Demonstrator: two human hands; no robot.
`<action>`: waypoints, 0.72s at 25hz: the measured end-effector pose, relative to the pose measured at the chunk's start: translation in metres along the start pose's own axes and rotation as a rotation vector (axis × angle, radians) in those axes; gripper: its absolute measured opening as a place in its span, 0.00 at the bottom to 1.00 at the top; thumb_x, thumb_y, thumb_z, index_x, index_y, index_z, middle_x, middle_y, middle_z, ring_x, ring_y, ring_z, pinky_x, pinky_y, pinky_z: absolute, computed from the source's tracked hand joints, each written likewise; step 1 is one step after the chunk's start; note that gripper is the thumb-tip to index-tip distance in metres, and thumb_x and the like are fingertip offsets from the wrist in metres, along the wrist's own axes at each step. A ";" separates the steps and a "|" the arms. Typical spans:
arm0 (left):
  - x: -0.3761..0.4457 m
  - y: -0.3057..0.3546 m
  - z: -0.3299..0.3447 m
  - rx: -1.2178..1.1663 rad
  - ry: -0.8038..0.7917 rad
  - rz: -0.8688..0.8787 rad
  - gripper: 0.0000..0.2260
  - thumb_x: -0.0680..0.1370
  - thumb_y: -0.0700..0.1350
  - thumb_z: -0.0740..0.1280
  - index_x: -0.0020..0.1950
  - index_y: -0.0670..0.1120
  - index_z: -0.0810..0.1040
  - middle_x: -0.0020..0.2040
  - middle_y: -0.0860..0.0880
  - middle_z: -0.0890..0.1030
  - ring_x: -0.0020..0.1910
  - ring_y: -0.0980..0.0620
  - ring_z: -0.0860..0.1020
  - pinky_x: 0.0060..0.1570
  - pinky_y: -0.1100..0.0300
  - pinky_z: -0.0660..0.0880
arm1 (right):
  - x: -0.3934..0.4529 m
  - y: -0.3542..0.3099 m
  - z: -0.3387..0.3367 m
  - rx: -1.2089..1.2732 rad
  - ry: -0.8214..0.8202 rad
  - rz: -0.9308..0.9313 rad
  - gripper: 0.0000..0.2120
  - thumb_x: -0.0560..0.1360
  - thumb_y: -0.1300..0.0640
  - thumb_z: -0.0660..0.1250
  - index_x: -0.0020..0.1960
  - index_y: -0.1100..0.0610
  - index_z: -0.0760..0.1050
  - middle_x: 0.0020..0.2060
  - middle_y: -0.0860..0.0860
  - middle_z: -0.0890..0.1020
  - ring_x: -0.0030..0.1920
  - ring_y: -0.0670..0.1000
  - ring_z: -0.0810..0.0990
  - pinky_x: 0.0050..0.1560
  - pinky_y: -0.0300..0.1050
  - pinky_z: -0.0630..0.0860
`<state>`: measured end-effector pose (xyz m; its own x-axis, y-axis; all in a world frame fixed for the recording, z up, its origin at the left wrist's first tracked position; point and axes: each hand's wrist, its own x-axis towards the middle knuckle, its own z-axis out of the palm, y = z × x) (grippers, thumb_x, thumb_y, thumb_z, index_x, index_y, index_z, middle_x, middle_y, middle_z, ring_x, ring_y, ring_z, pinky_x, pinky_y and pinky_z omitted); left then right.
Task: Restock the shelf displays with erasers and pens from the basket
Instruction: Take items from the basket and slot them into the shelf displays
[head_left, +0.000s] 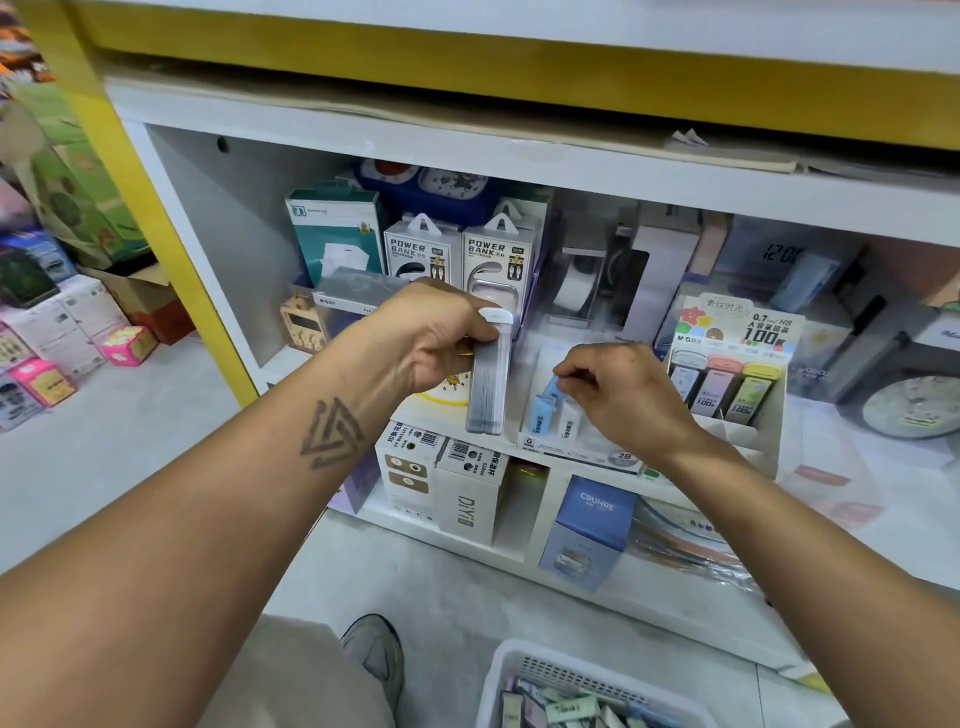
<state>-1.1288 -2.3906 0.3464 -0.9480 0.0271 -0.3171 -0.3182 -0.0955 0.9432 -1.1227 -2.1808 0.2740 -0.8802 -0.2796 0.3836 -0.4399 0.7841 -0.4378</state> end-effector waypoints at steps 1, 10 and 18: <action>-0.001 0.001 0.000 0.003 0.004 0.002 0.12 0.73 0.23 0.63 0.42 0.38 0.78 0.30 0.43 0.81 0.31 0.48 0.81 0.29 0.56 0.80 | 0.000 -0.001 -0.001 -0.015 -0.002 -0.010 0.04 0.76 0.62 0.71 0.48 0.56 0.84 0.42 0.50 0.86 0.44 0.52 0.84 0.47 0.52 0.80; -0.003 0.001 -0.002 -0.009 0.019 0.012 0.11 0.73 0.24 0.64 0.45 0.38 0.79 0.32 0.43 0.81 0.26 0.51 0.81 0.29 0.58 0.79 | 0.004 -0.004 -0.003 -0.027 -0.051 -0.062 0.06 0.77 0.62 0.70 0.51 0.56 0.85 0.46 0.49 0.86 0.47 0.51 0.83 0.50 0.51 0.80; -0.003 0.002 0.014 -0.073 -0.066 0.022 0.13 0.74 0.25 0.66 0.53 0.38 0.78 0.45 0.39 0.83 0.41 0.44 0.83 0.39 0.53 0.82 | 0.003 -0.012 -0.018 0.354 -0.096 0.108 0.17 0.79 0.66 0.66 0.65 0.51 0.79 0.56 0.45 0.84 0.52 0.43 0.80 0.54 0.39 0.75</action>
<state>-1.1266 -2.3773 0.3503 -0.9538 0.0895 -0.2869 -0.2984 -0.1691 0.9393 -1.1173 -2.1815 0.2949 -0.9303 -0.2691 0.2492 -0.3629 0.5768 -0.7319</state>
